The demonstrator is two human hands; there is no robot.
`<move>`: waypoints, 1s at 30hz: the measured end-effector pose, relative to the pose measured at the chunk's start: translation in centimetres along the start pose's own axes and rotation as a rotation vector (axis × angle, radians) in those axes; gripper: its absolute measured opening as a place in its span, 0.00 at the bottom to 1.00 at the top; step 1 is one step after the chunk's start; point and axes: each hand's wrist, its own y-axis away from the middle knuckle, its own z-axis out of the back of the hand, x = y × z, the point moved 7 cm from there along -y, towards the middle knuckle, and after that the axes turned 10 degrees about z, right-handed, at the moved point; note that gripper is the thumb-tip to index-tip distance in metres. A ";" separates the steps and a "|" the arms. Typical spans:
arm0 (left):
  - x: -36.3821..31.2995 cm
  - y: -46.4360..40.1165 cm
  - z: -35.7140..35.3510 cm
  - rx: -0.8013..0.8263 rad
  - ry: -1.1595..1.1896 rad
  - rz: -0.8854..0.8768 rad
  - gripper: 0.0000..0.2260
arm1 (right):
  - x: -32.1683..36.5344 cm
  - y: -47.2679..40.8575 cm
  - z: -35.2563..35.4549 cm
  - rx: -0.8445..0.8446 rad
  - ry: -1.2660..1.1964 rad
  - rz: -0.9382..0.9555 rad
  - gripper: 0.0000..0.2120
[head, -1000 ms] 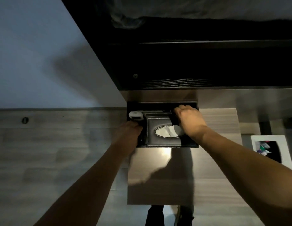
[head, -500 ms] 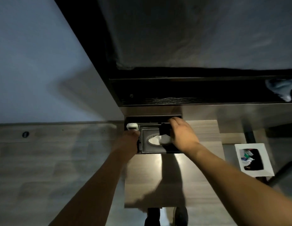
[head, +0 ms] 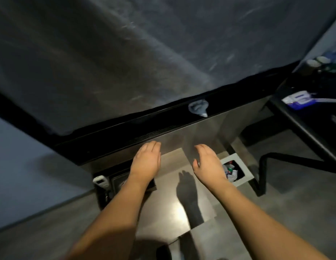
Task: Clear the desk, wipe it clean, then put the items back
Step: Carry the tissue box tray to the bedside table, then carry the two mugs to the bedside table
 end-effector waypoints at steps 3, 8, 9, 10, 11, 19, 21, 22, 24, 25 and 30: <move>-8.4 -0.7 0.2 -0.023 -0.002 -0.111 0.17 | -5.5 3.7 4.8 -0.076 -0.006 -0.073 0.24; -24.9 -0.3 -0.6 -0.023 0.025 -0.320 0.18 | -16.3 11.8 13.5 -0.234 -0.012 -0.216 0.24; -29.1 0.0 -0.9 -0.022 0.034 -0.372 0.18 | -18.9 14.1 15.6 -0.280 -0.012 -0.254 0.24; -31.8 0.0 -1.2 -0.029 0.038 -0.400 0.18 | -20.4 15.5 16.9 -0.312 -0.009 -0.275 0.23; -34.4 0.1 -1.3 -0.036 0.044 -0.427 0.17 | -22.0 16.9 18.1 -0.341 -0.009 -0.296 0.23; -61.8 5.5 -4.9 0.039 0.132 -0.826 0.19 | -38.6 34.5 27.7 -0.601 -0.014 -0.704 0.25; -67.4 6.8 -5.9 0.065 0.150 -0.913 0.19 | -41.7 37.8 28.9 -0.627 -0.005 -0.784 0.25; -69.9 7.5 -6.4 0.076 0.159 -0.953 0.19 | -43.2 39.1 29.4 -0.637 -0.006 -0.817 0.25; -74.5 8.3 -7.9 0.101 0.179 -1.018 0.19 | -46.1 41.0 30.5 -0.650 -0.016 -0.872 0.25; -76.6 8.4 -8.9 0.111 0.179 -1.046 0.19 | -47.7 41.6 31.1 -0.657 -0.016 -0.895 0.25; -86.7 6.1 -13.8 0.133 0.200 -1.130 0.17 | -56.3 42.3 35.1 -0.698 0.029 -0.978 0.25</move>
